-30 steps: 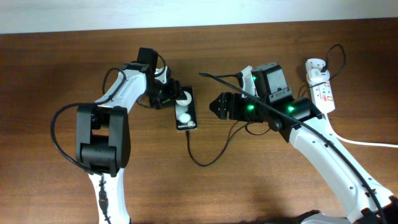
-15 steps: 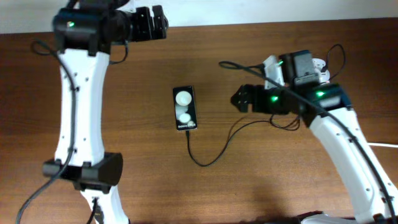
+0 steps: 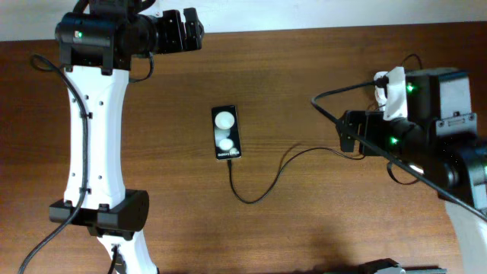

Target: Plug charger to phone and switch on socket

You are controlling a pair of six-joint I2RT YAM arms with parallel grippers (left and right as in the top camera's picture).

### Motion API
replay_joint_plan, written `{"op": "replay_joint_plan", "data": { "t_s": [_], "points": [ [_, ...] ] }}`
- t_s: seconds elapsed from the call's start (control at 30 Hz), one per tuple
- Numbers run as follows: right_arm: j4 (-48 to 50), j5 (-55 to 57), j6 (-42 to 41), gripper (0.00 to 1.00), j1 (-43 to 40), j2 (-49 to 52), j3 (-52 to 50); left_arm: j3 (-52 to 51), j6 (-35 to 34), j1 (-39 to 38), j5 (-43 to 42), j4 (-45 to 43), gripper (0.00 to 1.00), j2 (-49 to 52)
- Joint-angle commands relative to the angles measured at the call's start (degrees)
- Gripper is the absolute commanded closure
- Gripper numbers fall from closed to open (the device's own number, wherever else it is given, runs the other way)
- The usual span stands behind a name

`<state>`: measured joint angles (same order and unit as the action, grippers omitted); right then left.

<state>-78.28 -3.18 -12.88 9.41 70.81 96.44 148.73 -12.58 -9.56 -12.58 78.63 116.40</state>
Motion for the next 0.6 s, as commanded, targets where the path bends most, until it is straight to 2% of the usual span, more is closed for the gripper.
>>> {"op": "replay_joint_plan", "data": {
  "t_s": [0.0,0.03,0.1,0.2,0.3,0.33,0.4,0.43,0.47,0.5,0.57],
  "points": [
    [-0.28,5.11,0.68,0.01,-1.86,-2.32,1.09,0.26,0.92,0.35,0.42,-0.04,0.01,-0.24],
    [-0.44,5.62,0.7,0.01,-4.76,-2.03,1.09,0.26,0.92,0.35,0.42,-0.04,0.01,-0.24],
    [0.52,4.44,0.92,0.0,-16.0,0.02,1.09,0.26,0.92,0.35,0.42,-0.04,0.01,-0.24],
    [4.48,-8.76,5.62,0.15,-29.42,6.78,1.07,0.26,0.92,0.35,0.42,-0.04,0.01,-0.22],
    [6.56,-9.92,5.6,0.26,-35.76,15.3,1.07,0.26,0.92,0.35,0.42,-0.04,0.01,-0.22],
    [7.43,-9.92,5.62,0.27,-36.52,16.85,1.07,0.26,0.92,0.35,0.42,-0.04,0.01,-0.22],
    [10.27,-9.94,5.6,0.37,-37.53,19.04,1.07,0.26,0.92,0.35,0.42,-0.04,0.01,-0.24],
    [11.54,-9.92,5.6,0.45,-37.81,19.61,1.07,0.26,0.92,0.35,0.42,-0.04,0.01,-0.24],
    [12.72,-9.86,5.62,0.57,-38.16,20.11,1.07,0.26,0.92,0.35,0.42,-0.04,0.01,-0.22],
    [13.92,-9.92,5.6,0.72,-38.82,20.76,1.07,0.26,0.92,0.35,0.42,-0.04,0.01,-0.22],
    [16.04,-9.99,5.6,0.93,-40.35,22.43,1.07,0.26,0.92,0.35,0.42,-0.04,0.01,-0.22]
  ]
}}
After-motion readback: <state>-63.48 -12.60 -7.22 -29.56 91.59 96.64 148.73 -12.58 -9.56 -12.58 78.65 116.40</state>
